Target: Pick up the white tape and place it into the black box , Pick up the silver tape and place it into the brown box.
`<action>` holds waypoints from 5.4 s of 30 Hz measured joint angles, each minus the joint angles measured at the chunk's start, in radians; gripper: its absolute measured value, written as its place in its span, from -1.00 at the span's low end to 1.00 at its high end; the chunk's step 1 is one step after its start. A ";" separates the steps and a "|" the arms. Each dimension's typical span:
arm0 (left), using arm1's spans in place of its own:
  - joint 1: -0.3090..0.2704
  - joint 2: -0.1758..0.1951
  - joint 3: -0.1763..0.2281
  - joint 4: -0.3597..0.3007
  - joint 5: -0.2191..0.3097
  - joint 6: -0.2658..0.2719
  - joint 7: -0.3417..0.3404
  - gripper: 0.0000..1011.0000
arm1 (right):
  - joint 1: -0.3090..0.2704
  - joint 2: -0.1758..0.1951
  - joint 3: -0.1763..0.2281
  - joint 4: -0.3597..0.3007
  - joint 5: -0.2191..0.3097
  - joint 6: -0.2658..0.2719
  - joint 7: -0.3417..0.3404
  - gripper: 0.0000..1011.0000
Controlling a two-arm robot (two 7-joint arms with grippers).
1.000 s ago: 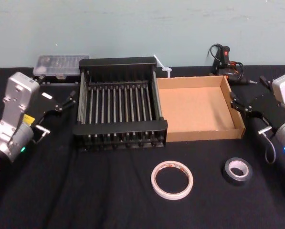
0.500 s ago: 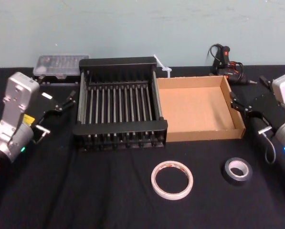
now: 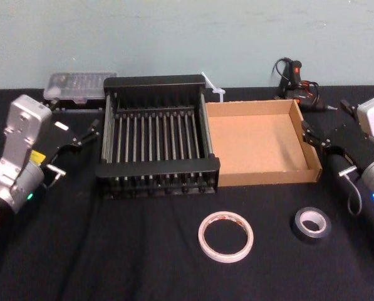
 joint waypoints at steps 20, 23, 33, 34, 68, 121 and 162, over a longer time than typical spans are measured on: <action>0.000 0.000 0.000 0.000 0.000 0.000 0.000 0.98 | -0.088 0.035 0.109 -0.158 0.101 0.132 0.080 0.98; 0.000 0.000 0.000 0.000 0.000 0.000 0.000 0.98 | -0.111 0.050 0.134 -0.198 0.127 0.167 0.094 0.98; 0.000 0.000 0.000 0.000 0.000 0.000 0.000 0.98 | -0.204 0.104 0.225 -0.324 0.207 0.272 0.142 0.98; 0.000 0.000 0.000 0.000 0.000 0.000 0.000 0.98 | -0.220 0.112 0.237 -0.340 0.217 0.287 0.151 0.98; 0.000 0.000 0.000 0.000 0.000 0.000 0.000 0.98 | -0.418 0.158 0.345 -0.452 0.277 0.482 0.283 0.98; 0.000 0.000 0.000 0.000 0.000 0.000 0.000 0.98 | -0.319 0.113 0.258 -0.352 0.213 0.636 0.350 0.98; 0.000 0.000 0.000 0.000 0.000 0.000 0.000 0.98 | -0.309 0.110 0.246 -0.337 0.210 0.639 0.356 0.84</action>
